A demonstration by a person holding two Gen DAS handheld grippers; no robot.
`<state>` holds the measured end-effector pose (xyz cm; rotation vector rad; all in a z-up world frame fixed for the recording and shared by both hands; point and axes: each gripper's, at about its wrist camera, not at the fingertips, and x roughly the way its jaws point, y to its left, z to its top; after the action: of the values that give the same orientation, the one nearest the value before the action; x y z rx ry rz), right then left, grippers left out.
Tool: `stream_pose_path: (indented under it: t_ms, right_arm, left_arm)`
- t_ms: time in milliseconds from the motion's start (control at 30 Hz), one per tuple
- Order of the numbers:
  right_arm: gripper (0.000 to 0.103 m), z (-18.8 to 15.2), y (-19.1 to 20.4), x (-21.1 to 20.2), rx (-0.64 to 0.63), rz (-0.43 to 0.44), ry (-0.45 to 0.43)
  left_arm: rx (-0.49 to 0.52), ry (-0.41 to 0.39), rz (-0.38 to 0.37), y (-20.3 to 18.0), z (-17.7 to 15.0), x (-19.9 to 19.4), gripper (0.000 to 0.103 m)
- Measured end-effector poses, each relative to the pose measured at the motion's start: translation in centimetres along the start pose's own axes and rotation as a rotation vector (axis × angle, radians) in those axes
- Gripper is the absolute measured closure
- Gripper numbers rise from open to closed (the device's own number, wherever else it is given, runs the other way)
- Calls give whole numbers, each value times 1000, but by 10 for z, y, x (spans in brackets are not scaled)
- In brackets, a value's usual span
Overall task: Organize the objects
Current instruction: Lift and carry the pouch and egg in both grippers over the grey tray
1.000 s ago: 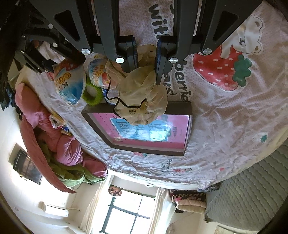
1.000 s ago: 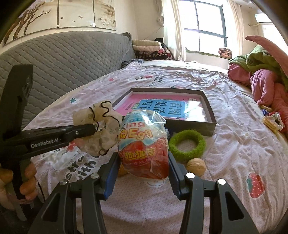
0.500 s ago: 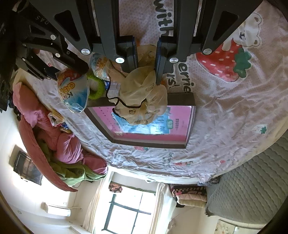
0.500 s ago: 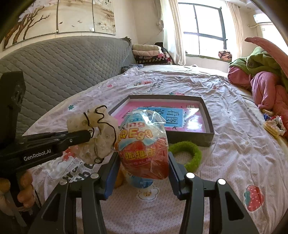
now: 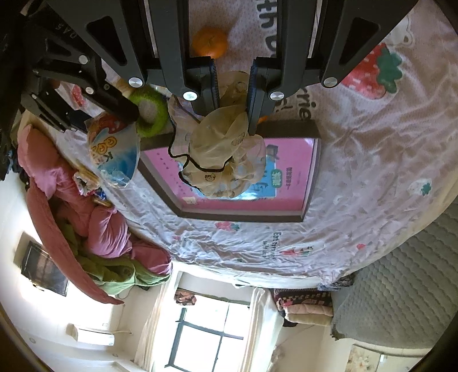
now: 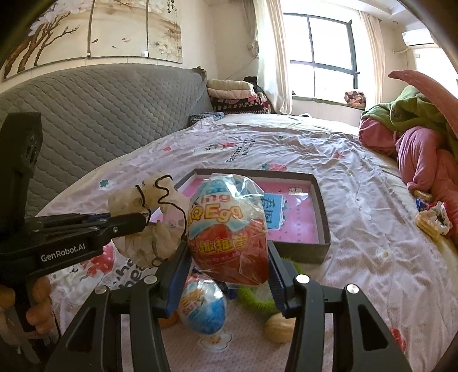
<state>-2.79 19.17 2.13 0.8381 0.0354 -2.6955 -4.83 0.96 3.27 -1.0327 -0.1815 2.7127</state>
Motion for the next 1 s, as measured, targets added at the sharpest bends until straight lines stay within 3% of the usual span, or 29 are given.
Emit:
stream_pose_path:
  t_ms: [533,1000]
  right_arm:
    - [52,25,-22,17,19,-8,-4]
    - [52,45,-33,28,-3,-20,-21]
  left_arm:
    - [-25,-4,4,15,45,13,86]
    - [25,10,44,15,64,37,86]
